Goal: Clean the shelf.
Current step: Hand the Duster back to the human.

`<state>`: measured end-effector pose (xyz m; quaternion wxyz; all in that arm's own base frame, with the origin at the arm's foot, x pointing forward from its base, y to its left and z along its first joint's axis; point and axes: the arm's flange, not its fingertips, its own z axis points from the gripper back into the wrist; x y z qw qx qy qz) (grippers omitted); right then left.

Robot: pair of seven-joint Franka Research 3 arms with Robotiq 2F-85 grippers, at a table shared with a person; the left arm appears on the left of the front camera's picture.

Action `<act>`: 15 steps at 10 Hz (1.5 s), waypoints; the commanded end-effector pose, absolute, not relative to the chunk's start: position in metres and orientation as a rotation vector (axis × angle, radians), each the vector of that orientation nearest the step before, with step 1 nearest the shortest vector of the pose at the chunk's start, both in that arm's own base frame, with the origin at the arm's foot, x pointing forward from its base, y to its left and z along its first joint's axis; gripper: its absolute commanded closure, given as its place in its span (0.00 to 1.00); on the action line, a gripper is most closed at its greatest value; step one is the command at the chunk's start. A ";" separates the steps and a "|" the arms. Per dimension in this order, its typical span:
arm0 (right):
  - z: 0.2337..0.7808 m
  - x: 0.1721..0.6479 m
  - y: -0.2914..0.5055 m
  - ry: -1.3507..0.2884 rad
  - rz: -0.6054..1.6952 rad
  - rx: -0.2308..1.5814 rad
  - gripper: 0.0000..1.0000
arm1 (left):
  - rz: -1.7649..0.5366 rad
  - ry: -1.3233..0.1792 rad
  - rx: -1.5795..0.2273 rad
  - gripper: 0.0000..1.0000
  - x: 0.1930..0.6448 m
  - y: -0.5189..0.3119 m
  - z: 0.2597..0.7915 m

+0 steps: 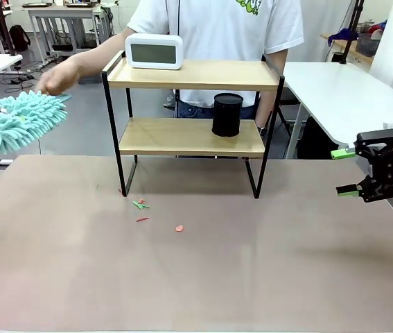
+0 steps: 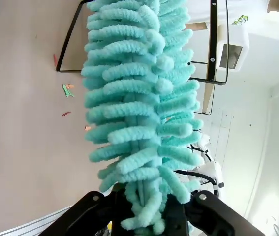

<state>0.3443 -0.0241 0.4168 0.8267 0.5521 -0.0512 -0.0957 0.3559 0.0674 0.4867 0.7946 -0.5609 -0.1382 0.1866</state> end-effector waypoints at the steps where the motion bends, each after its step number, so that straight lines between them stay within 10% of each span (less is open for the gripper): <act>1: 0.418 0.346 -0.026 -0.112 -0.188 1.169 0.00 | 0.396 -0.310 -1.217 1.00 0.354 0.062 0.484; 5: 0.418 0.346 -0.026 -0.112 -0.188 1.169 0.00 | 0.396 -0.310 -1.217 1.00 0.354 0.062 0.484; 6: 0.418 0.346 -0.026 -0.112 -0.188 1.169 0.00 | 0.398 -0.290 -1.204 0.43 0.356 0.064 0.484; 8: 0.418 0.346 -0.026 -0.112 -0.188 1.169 0.00 | 0.379 -0.301 -1.177 0.00 0.354 0.057 0.487; 15: 0.418 0.346 -0.026 -0.112 -0.188 1.169 0.00 | 0.054 -0.079 -1.372 0.00 0.365 0.002 0.431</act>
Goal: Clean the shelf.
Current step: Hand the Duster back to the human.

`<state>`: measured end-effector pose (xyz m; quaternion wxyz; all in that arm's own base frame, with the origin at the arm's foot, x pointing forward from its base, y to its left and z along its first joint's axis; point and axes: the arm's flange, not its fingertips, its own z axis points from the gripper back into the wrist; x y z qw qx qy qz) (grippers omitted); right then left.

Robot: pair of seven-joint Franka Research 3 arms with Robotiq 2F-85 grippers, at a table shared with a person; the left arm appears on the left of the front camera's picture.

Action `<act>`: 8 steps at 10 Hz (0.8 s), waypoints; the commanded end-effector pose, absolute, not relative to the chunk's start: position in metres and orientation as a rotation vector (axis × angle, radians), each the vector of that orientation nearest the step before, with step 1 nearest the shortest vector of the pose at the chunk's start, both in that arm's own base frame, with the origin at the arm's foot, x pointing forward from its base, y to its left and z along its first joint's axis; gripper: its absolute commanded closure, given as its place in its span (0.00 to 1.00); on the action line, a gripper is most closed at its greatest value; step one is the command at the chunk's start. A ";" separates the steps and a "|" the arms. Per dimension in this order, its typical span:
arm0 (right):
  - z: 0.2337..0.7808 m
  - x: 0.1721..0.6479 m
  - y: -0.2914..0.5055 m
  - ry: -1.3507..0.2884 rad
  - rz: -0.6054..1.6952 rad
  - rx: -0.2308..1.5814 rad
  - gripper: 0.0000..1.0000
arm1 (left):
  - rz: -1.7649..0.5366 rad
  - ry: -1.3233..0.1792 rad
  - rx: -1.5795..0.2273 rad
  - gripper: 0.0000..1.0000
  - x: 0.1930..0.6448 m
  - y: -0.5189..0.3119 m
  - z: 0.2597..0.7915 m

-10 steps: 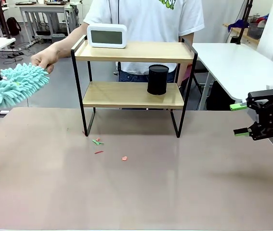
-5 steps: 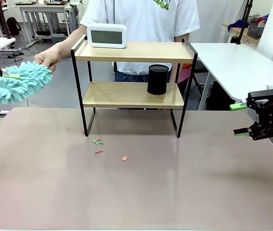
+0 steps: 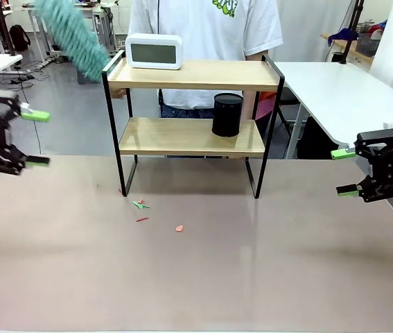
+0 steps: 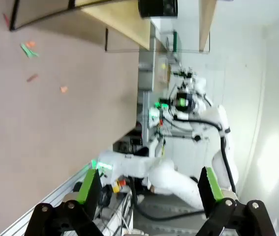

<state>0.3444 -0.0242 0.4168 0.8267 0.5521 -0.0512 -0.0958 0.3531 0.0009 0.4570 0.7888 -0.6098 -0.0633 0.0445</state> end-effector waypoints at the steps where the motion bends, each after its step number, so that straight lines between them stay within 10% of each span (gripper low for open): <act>1: 0.418 0.346 -0.026 -0.112 -0.188 1.169 0.00 | 0.031 -0.067 -1.381 0.00 0.377 -0.003 0.411; 8: 0.418 0.346 -0.026 -0.112 -0.188 1.169 0.00 | 0.000 -0.023 -1.400 0.00 0.376 -0.016 0.383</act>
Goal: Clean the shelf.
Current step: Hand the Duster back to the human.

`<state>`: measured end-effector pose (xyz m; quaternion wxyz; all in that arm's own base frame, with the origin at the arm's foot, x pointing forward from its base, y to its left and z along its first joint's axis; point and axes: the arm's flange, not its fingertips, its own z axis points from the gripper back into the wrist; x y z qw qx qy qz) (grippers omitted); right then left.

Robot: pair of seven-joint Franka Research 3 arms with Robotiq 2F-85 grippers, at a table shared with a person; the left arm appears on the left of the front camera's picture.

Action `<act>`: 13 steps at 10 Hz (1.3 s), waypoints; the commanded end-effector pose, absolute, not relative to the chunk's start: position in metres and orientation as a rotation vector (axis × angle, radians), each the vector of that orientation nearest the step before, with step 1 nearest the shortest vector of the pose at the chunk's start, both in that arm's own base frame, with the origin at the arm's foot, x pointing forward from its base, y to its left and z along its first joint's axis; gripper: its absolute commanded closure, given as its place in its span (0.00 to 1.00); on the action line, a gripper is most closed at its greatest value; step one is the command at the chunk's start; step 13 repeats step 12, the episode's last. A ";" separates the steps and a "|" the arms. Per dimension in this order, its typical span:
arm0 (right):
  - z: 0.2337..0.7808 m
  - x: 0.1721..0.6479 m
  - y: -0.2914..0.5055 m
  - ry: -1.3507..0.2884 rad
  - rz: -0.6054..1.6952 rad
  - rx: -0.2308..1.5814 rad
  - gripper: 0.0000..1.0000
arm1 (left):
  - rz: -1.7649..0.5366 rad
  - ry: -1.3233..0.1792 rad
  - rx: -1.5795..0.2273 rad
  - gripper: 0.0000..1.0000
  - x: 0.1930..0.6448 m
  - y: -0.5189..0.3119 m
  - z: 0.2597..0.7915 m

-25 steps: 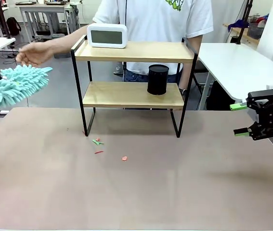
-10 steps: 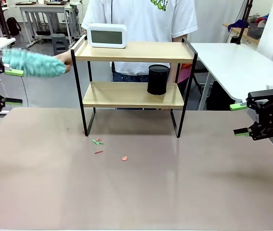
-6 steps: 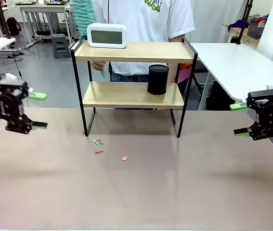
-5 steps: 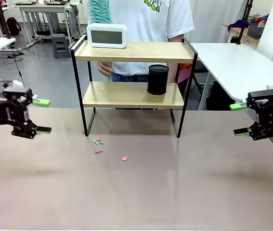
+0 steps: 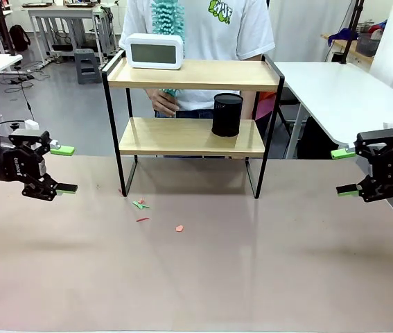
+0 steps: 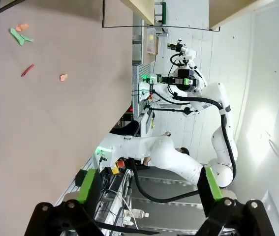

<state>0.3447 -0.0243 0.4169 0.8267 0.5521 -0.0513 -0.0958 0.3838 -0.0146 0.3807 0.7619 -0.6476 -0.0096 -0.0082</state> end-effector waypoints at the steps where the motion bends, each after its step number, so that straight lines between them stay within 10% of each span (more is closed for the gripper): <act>1: 0.418 0.346 -0.026 -0.112 -0.188 1.169 0.00 | 0.000 -0.023 -1.400 0.00 0.376 -0.016 0.383; 13: 0.418 0.346 -0.026 -0.112 -0.188 1.169 0.00 | 0.000 -0.023 -1.400 0.00 0.376 -0.016 0.383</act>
